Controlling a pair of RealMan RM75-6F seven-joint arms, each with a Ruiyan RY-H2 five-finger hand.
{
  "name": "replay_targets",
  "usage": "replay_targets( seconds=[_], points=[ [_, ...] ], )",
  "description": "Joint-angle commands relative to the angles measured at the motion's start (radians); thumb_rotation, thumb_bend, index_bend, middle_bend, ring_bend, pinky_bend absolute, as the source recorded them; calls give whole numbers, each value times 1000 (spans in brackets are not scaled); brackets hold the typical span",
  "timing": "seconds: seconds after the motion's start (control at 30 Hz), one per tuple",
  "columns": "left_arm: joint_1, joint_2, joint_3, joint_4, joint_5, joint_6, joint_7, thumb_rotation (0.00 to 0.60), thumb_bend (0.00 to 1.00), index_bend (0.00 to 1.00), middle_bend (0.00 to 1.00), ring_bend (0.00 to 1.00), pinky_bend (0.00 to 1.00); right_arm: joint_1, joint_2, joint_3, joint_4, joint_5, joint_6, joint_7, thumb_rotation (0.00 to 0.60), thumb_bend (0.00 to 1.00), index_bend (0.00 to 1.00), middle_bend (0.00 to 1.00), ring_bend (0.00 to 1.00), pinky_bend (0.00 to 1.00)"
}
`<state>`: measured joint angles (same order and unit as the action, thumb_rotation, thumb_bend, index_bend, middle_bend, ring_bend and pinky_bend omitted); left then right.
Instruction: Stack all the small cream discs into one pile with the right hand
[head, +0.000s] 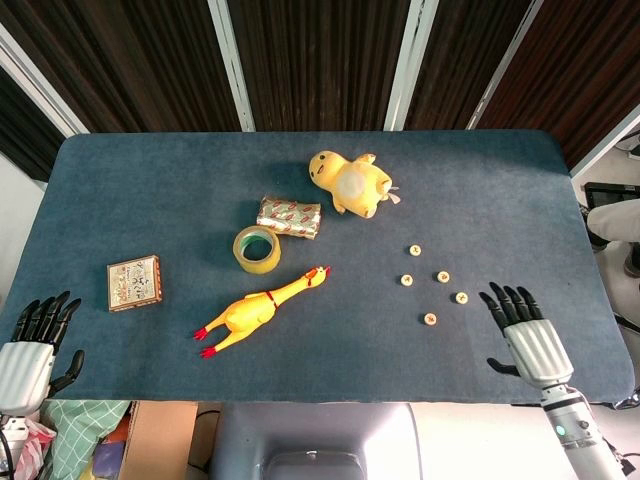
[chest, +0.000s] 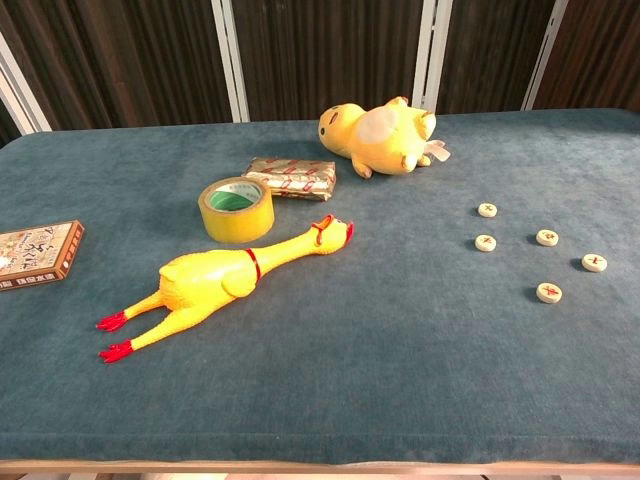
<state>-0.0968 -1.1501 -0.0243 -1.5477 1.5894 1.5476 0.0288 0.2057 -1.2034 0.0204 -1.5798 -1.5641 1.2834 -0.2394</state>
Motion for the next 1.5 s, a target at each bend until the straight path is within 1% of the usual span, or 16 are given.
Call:
replay_targets(
  seconds=[0.03,0.13,0.3,0.47,0.67,0.83,1.13,1.33,1.5],
  points=[
    [-3,1,0,2,4,-1,-9,600,435,0,0,0,45,132,-6,12,24,-3,-192,-23,600,109,113,0,0,0],
    [-4,-1,-1,5,-1,-7,-4,600,435,0,0,0,45,177,-31,31,40,16,-243,-53,600,149,191,0,0,0],
    [1,7,-3,-3,-13,-5,-10,600,434,0,0,0,46,230,-84,40,104,25,-295,-73,600,313,381,0,0,0],
    [2,6,-9,0,-21,-2,-19,600,434,0,0,0,46,270,-147,34,194,54,-356,-88,600,371,434,0,0,0],
    [4,10,-8,-3,-21,-1,-18,600,435,0,0,0,46,291,-216,36,286,75,-365,-73,600,466,477,0,0,0],
    [8,11,-8,0,-22,4,-27,600,436,0,0,0,46,302,-242,32,314,77,-359,-50,600,468,493,0,0,0],
    [8,13,-8,-1,-20,4,-27,600,435,0,0,0,47,298,-251,10,342,90,-352,-25,600,468,496,0,0,0],
    [9,13,-6,-3,-19,3,-22,600,435,0,0,0,47,304,-268,4,368,91,-350,-6,600,468,529,0,0,0],
    [8,13,-7,-2,-21,-1,-16,600,437,0,0,0,47,308,-276,2,375,94,-348,-7,600,468,538,0,0,0]
  ],
)
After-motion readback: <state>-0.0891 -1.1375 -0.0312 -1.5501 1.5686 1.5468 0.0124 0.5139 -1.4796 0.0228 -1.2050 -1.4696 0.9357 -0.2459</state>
